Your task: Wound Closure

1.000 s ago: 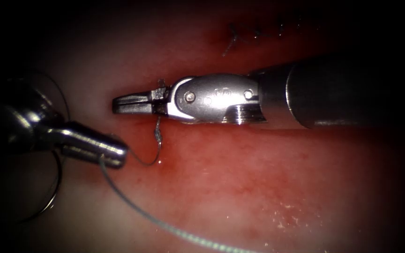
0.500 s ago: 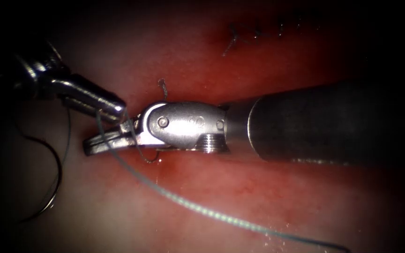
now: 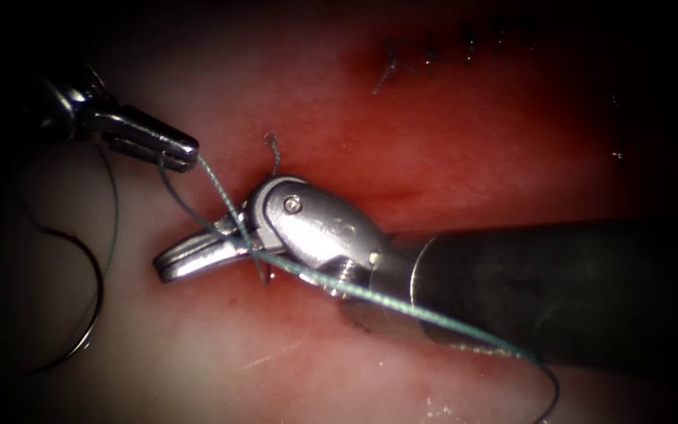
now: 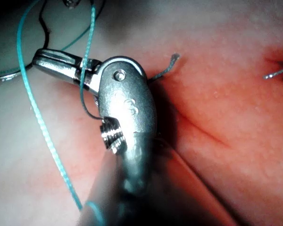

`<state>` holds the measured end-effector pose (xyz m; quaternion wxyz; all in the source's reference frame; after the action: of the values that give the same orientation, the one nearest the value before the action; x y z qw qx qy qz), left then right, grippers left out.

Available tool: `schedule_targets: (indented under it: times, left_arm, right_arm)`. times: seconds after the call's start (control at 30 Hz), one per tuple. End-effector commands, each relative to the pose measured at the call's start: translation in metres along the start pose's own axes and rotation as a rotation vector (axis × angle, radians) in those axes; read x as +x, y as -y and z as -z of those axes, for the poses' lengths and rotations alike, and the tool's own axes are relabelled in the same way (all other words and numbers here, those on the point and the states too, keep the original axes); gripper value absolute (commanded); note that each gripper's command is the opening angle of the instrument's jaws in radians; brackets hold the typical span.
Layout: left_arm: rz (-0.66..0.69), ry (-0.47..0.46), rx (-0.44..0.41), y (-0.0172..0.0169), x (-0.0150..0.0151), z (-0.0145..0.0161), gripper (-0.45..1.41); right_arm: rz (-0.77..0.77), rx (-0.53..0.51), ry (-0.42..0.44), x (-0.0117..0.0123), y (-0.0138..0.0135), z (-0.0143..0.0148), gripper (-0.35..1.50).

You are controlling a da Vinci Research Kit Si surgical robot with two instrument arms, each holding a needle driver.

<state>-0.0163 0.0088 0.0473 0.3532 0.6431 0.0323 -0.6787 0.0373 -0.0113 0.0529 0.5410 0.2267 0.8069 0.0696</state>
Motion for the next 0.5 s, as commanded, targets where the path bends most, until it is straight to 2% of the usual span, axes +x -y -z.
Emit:
schedule_targets:
  times: [0.03, 0.07, 0.1, 0.17, 0.23, 0.27, 0.37, 0.5]
  left_arm:
    - [-0.001, 0.0, -0.002, 0.0003, -0.0006, -0.0005, -0.45]
    - [0.011, 0.005, -0.007, -0.0005, -0.0013, -0.0007, -0.45]
    - [0.011, 0.005, -0.007, -0.0005, -0.0013, -0.0007, -0.45]
    - [0.026, 0.013, -0.012, -0.0014, -0.0023, -0.001, -0.45]
    - [0.028, 0.016, -0.013, -0.0016, -0.0026, -0.0011, -0.45]
    - [0.043, 0.022, -0.019, -0.0022, -0.0032, -0.0014, -0.45]
    - [0.053, 0.027, -0.018, -0.0027, -0.0037, -0.0016, -0.45]
    - [0.07, 0.038, -0.015, -0.0039, -0.0048, -0.0023, -0.45]
  right_arm:
    - [-0.005, 0.002, -0.009, -0.0006, 0.0003, -0.0004, -0.35]
    - [-0.016, -0.034, -0.055, -0.0002, 0.0005, 0.0005, -0.35]
    - [-0.016, -0.034, -0.055, -0.0002, 0.0005, 0.0005, -0.35]
    - [-0.029, -0.195, -0.113, 0.0006, 0.0006, 0.0017, -0.35]
    - [-0.032, -0.222, -0.123, 0.0008, 0.0007, 0.0021, -0.35]
    - [-0.038, -0.298, -0.15, 0.0013, 0.0008, 0.0028, -0.35]
    - [-0.038, -0.315, -0.154, 0.0016, 0.0009, 0.0033, -0.35]
    - [-0.035, -0.289, -0.141, 0.0022, 0.0008, 0.0041, -0.35]
